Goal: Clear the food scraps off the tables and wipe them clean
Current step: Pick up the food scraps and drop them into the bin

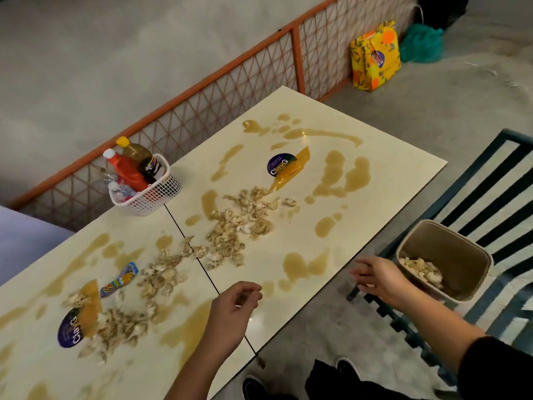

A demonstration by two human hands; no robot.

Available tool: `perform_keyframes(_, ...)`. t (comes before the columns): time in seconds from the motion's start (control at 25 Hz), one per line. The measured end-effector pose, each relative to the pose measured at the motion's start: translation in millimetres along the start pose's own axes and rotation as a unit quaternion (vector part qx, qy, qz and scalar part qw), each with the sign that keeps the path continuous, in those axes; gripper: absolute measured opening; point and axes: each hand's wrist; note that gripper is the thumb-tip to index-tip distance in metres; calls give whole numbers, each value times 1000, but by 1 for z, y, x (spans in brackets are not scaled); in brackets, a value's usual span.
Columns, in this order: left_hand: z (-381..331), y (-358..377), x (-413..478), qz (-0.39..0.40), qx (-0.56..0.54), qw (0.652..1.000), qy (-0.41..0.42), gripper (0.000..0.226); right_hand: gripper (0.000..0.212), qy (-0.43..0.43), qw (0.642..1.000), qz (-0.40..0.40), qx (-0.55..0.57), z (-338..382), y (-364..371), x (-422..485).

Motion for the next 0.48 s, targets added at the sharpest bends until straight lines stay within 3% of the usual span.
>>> perform_keyframes(0.24, 61, -60, -15, -48, -31, 998, -41, 14, 16, -138, 954, 124, -234, 2, 141, -44)
perform_keyframes(0.36, 113, -104, -26, -75, -44, 993, -77, 14, 14, -181, 907, 156, -346, -12, 209, -60)
perform_keyframes(0.48, 167, -145, -42, -81, -41, 988, -122, 13, 14, -218, 834, 174, -476, -34, 267, -68)
Point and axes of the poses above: each hand's wrist, its own x-axis towards the middle knuckle, its own y-axis out of the palm, z = x × y, and after that the axes turned 3 degrees about x, right-handed
